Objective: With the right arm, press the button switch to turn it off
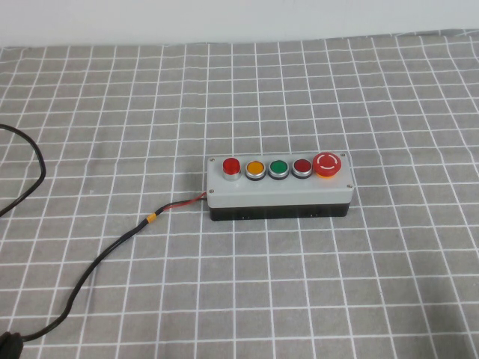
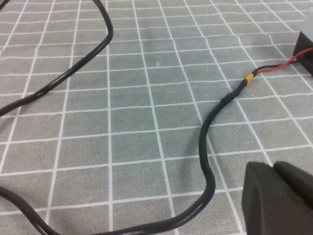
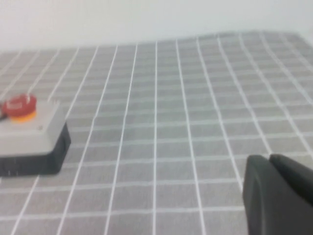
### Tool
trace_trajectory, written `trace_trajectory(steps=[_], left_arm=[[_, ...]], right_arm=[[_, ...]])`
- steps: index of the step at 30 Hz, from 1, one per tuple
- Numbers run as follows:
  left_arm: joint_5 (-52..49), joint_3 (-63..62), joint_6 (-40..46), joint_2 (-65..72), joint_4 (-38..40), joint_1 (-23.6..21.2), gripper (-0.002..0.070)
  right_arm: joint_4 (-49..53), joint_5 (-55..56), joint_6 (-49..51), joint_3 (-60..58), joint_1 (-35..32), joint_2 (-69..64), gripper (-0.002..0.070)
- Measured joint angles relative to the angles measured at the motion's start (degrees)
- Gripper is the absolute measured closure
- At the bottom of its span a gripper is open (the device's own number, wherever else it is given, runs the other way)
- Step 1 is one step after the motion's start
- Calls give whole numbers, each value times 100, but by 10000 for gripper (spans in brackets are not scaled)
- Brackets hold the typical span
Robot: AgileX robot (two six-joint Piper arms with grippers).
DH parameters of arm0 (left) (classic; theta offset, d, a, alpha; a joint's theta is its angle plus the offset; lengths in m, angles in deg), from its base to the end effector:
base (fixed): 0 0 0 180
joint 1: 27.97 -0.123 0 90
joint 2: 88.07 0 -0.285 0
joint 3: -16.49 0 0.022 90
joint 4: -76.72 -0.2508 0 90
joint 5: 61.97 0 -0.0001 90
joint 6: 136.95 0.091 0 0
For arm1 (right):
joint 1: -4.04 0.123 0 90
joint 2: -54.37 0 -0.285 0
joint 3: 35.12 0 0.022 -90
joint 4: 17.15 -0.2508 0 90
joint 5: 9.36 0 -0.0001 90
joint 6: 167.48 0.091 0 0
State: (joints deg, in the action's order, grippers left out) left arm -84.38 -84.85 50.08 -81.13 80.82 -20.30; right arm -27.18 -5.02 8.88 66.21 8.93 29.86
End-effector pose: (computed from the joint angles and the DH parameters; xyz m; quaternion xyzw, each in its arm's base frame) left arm 0.0512 -0.0094 0.1705 0.0849 0.8043 -0.0337 0.5872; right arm 0.0796 0.0056 0.1913 0.0140 0.7597 0.0587 0.6474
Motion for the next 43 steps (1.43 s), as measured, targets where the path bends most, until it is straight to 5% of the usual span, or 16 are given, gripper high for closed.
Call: trace_trajectory(steps=[16,43], left_arm=[[0,0,0,0,0,0,678],[0,0,0,0,0,0,678]], right_arm=[[-6,-2278,0,0,-101,1720,693],[-111,-2351,-98,0,-47,1720,693]])
